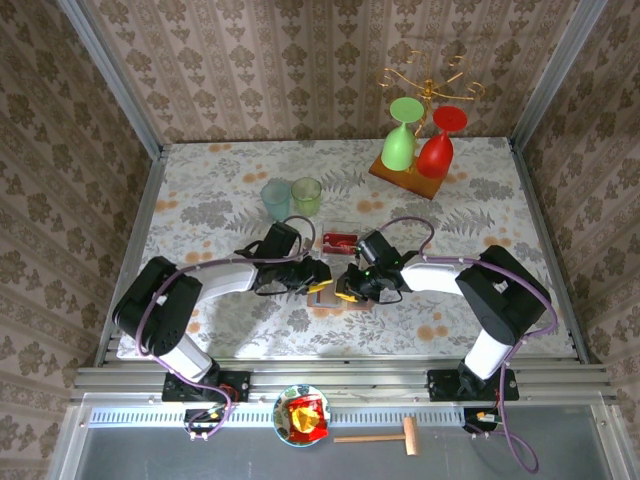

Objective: Take the credit cards out of the card holder

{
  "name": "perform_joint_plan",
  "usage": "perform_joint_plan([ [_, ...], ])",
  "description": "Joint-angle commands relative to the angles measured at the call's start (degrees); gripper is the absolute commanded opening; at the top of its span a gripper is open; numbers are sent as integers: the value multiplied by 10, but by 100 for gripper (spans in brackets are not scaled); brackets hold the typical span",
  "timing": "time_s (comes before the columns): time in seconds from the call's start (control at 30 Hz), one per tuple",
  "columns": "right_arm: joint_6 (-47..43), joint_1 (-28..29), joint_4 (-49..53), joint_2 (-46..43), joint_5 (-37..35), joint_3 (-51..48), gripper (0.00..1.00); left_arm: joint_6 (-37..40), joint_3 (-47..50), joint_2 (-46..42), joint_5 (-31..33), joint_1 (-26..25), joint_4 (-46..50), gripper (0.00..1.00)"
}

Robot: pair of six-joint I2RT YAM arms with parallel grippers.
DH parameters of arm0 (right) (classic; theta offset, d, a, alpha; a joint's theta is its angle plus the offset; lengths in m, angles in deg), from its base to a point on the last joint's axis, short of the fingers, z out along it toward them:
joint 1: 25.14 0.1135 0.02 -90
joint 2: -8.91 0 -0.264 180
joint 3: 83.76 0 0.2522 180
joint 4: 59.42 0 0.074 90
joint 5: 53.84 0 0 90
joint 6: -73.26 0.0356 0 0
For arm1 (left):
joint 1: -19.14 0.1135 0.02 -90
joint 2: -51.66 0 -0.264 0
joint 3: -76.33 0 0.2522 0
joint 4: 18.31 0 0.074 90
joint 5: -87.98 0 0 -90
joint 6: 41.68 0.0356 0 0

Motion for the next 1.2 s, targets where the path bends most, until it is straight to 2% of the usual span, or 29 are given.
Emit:
perform_joint_plan([
  [0.0,12,-3,-17,-9,11,-13,17,23,-18,7,0,-5,39,33],
  [0.27,14,-3,-24,0,12,-19,16,70,-59,-22,49,-6,143,33],
  [0.43,13,-4,-24,2,13,-18,16,84,-71,-20,61,-7,175,34],
  [1.17,13,-6,-23,2,16,-15,16,98,-98,29,61,-18,197,35],
])
